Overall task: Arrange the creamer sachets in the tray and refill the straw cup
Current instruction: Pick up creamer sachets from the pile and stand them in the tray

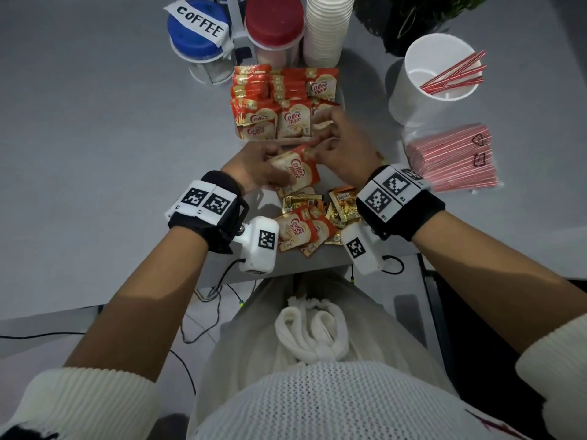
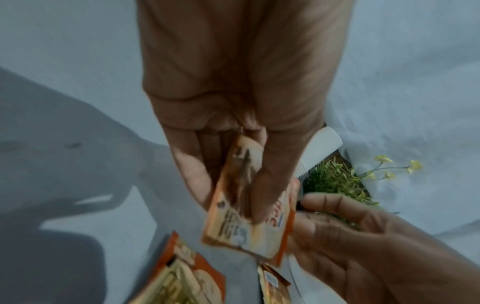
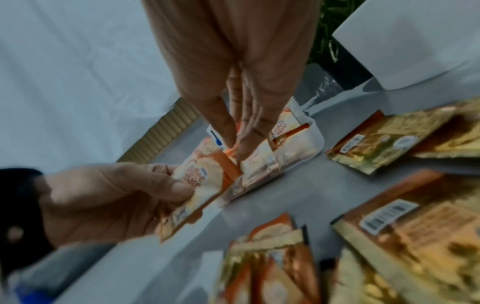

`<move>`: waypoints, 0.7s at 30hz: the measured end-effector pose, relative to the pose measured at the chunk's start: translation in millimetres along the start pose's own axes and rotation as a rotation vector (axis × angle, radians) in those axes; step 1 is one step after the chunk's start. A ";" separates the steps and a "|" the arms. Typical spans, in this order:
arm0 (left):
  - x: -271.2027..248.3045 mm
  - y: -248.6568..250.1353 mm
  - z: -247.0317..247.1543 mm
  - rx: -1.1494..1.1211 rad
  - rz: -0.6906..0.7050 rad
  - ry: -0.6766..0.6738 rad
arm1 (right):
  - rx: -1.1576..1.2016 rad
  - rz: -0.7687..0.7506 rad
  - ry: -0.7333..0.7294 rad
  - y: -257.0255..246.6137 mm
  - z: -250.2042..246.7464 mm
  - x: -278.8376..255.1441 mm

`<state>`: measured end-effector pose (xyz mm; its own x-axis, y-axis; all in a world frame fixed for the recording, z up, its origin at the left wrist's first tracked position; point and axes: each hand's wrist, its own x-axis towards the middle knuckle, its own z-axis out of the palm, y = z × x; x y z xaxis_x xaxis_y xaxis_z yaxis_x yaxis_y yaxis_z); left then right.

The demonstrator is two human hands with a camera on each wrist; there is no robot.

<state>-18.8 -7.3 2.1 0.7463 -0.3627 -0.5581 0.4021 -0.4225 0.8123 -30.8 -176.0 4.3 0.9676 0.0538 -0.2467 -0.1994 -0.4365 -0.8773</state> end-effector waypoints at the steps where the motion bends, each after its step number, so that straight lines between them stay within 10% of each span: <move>1: -2.6 -2.4 -2.7 0.023 -0.014 0.043 | -0.055 -0.002 0.023 0.6 2.9 -0.1; 10: -1.4 -22.8 -5.8 -0.198 -0.091 0.255 | -0.888 0.017 -0.339 23.4 31.1 -28.6; 21: 3.1 -22.5 -4.0 -0.293 -0.101 0.297 | -0.788 0.068 -0.306 19.1 21.5 -1.0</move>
<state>-23.4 4.5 -17.3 0.7987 -0.0589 -0.5988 0.5825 -0.1738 0.7940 -38.9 -165.2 -21.1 0.8501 0.1958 -0.4889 0.0203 -0.9398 -0.3410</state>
